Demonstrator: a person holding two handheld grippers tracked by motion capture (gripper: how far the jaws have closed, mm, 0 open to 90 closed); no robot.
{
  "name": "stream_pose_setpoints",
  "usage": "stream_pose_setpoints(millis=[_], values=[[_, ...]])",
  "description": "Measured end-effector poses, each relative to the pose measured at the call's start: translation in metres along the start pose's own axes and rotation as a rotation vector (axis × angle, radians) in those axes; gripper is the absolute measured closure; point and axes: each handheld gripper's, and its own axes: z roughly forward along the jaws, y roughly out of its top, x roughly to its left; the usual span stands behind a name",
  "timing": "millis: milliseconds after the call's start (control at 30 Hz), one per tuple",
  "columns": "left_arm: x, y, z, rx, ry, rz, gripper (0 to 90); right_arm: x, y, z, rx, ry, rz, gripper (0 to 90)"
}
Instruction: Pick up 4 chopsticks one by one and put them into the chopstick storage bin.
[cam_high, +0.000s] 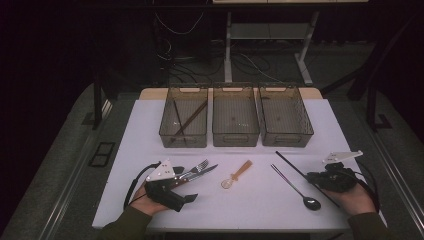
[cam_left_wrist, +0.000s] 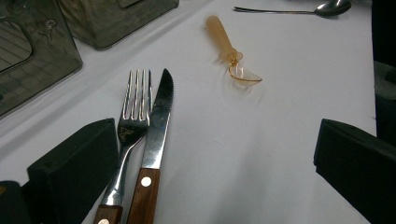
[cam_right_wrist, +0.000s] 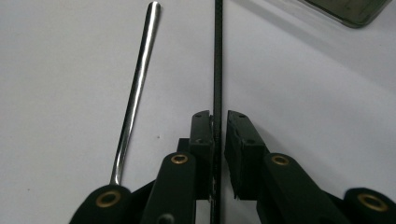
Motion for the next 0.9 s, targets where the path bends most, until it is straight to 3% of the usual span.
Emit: stream_pose_setpoints(millis=[600, 900], values=[[-0.0009, 0.0000, 0.0006, 0.000, -0.002, -0.002, 0.0, 0.0013, 0.0008, 0.0023, 0.019, -0.013, -0.028, 86.3], [-0.0006, 0.0001, 0.0009, 0.003, -0.003, 0.006, 0.0, 0.0000, 0.0045, -0.0063, -0.030, -0.002, -0.023, 86.3]])
